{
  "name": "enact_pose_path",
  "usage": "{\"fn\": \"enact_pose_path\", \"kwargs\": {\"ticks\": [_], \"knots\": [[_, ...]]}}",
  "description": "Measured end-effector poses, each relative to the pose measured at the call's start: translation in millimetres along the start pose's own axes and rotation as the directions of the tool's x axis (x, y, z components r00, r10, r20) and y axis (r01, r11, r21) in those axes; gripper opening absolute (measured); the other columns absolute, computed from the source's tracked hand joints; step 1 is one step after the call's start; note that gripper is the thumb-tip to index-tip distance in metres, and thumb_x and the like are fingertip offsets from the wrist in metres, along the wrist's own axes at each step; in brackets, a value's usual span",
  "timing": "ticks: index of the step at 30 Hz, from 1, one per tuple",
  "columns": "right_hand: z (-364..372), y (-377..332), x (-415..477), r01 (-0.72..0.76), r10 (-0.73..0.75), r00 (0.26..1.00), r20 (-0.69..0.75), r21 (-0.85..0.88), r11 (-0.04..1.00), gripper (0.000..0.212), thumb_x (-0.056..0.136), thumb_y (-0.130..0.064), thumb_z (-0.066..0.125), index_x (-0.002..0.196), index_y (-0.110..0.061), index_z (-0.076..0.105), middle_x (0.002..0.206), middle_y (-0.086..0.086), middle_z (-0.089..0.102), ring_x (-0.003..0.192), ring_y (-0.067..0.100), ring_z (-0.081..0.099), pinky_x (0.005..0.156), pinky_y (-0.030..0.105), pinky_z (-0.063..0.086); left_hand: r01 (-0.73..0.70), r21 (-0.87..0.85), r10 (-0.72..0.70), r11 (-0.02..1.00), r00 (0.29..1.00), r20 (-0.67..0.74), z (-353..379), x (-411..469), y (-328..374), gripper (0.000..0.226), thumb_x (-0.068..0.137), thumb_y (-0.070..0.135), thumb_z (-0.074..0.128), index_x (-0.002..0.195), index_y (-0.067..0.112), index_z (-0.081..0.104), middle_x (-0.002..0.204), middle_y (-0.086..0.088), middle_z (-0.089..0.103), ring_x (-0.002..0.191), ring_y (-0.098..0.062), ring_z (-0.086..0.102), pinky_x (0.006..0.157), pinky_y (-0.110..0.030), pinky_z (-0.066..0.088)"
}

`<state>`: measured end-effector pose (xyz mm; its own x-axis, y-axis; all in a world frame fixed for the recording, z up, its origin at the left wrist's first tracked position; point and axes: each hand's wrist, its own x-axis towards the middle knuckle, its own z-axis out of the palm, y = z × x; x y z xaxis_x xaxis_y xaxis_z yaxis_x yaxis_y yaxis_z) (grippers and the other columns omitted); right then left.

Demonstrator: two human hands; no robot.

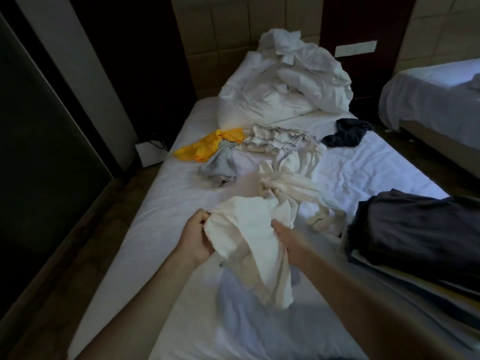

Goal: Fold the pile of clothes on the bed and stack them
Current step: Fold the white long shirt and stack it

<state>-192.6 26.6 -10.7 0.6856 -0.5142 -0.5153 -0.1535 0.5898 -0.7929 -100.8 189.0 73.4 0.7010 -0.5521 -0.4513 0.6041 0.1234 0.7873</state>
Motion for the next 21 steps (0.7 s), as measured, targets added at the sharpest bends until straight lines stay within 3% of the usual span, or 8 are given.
{"fn": "enact_pose_path", "kwargs": {"ticks": [3,6,7,8,9,13,17,21], "knots": [[-24.3,-7.3,-14.6,0.166,-0.214,0.957,-0.195,-0.235,0.958,0.030,0.090,-0.024,0.062,0.110,-0.001,0.060,0.097,0.012,0.060,0.086,0.025,0.059,0.072,0.029,0.049,-0.134,-0.117,0.112,0.984,0.977,-0.179,-29.7,-19.9,22.2,0.033,0.086,0.007,0.034,0.059,0.010,0.051,0.075,-0.008,0.056,0.072,-0.024,0.058,0.071,-0.033,0.043],[-79.9,-21.9,-39.8,0.194,-0.399,0.846,-0.353,-0.494,0.848,0.036,0.087,-0.022,0.062,0.104,0.009,0.062,0.096,0.025,0.061,0.091,0.031,0.058,0.072,0.032,0.037,-0.175,-0.226,0.080,0.958,0.923,-0.376,-69.9,-22.5,31.9,0.040,0.103,0.005,0.017,0.122,-0.008,0.050,0.142,-0.021,0.042,0.134,-0.033,0.037,0.090,-0.017,0.038],[-101.5,-25.3,-47.4,0.165,-0.398,0.832,-0.386,-0.512,0.843,0.032,0.085,-0.023,0.059,0.095,0.007,0.065,0.091,0.026,0.062,0.088,0.032,0.058,0.071,0.032,0.036,-0.177,-0.271,0.045,0.946,0.901,-0.432,-86.2,-18.6,29.0,0.039,0.103,0.002,0.020,0.134,-0.011,0.039,0.147,-0.026,0.034,0.138,-0.035,0.030,0.051,-0.027,0.029],[-119.4,-27.6,-54.5,0.124,-0.381,0.833,-0.401,-0.537,0.835,0.029,0.087,-0.020,0.056,0.093,0.007,0.065,0.087,0.024,0.060,0.085,0.032,0.057,0.071,0.033,0.036,-0.182,-0.224,0.053,0.957,0.874,-0.483,-101.4,-14.3,22.0,0.039,0.103,0.001,0.025,0.138,-0.010,0.036,0.147,-0.026,0.035,0.136,-0.036,0.034,0.099,-0.004,0.004],[-133.5,-27.2,-61.1,0.091,-0.342,0.853,-0.393,-0.534,0.841,0.028,0.090,-0.017,0.054,0.098,0.008,0.064,0.086,0.022,0.058,0.081,0.031,0.055,0.071,0.033,0.038,-0.137,-0.106,0.066,0.985,0.864,-0.499,-111.6,-12.8,11.7,0.040,0.101,0.003,0.032,0.139,-0.007,0.038,0.144,-0.024,0.041,0.131,-0.035,0.042,0.088,-0.021,0.046],[-144.3,-12.9,-70.9,0.043,-0.200,0.950,-0.240,-0.535,0.844,0.025,0.096,-0.018,0.050,0.105,0.003,0.060,0.084,0.018,0.060,0.064,0.023,0.056,0.060,0.031,0.043,0.154,0.247,0.008,0.957,0.835,-0.550,-121.0,-5.9,-40.3,0.034,0.092,0.008,0.054,0.122,-0.007,0.053,0.097,-0.021,0.060,0.079,-0.031,0.058,0.066,-0.037,0.047],[-124.9,26.7,-78.1,0.048,-0.140,0.986,-0.090,-0.649,0.760,0.028,0.095,-0.008,0.050,0.068,-0.015,0.051,0.037,-0.010,0.049,0.029,0.000,0.043,0.036,0.014,0.034,0.422,0.714,0.213,0.559,0.759,-0.616,-73.6,-10.6,-96.6,0.059,0.092,0.033,0.055,0.137,0.000,0.036,0.136,-0.023,0.043,0.125,-0.037,0.044,0.103,-0.043,0.035],[-133.4,87.9,-75.4,-0.059,0.007,0.998,-0.065,-0.852,0.520,0.014,0.096,-0.016,0.049,0.084,-0.015,0.056,0.066,-0.003,0.053,0.056,0.008,0.048,0.048,0.017,0.038,0.251,0.942,0.162,0.220,0.943,-0.289,-28.5,-13.3,-143.1,0.063,0.091,0.041,0.051,0.146,0.020,0.028,0.151,-0.014,0.025,0.139,-0.036,0.024,0.111,-0.048,0.023]]}}
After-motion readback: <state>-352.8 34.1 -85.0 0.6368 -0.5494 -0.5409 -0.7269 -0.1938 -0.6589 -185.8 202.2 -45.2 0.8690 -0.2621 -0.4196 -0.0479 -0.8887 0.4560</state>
